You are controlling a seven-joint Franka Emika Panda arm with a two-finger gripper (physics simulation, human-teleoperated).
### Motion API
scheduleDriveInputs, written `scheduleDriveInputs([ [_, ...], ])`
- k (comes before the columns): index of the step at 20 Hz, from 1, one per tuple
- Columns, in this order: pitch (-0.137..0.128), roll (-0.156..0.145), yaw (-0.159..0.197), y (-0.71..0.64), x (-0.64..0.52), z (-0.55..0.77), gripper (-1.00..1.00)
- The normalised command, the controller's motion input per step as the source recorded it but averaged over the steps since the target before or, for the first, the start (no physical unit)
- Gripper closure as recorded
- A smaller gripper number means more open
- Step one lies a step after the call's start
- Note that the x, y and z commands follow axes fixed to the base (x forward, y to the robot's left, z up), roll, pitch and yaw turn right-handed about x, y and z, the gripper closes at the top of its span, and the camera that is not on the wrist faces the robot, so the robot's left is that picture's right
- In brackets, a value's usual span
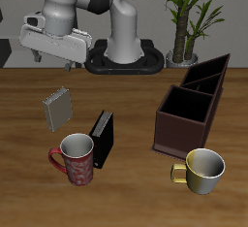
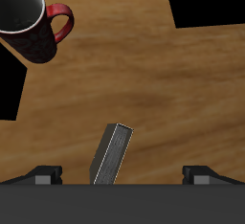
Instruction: Place the yellow book into the left desk caddy's right compartment and place the red mug into the left desk caddy's left compartment
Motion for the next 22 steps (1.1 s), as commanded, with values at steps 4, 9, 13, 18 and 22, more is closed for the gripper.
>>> scheduleDriveInputs([
  [4, 0.019, 0.001, -0.019, -0.08, 0.10, -0.18, -1.00],
  [9, -0.020, 0.004, -0.033, -0.10, 0.01, -0.22, -1.00],
  [13, -0.021, -0.015, -0.032, -0.11, 0.03, -0.19, -1.00],
  [18, 0.014, 0.003, -0.039, 0.00, 0.03, -0.30, -1.00],
  [22, -0.039, -0.019, -0.045, 0.01, -0.12, -0.22, -1.00],
])
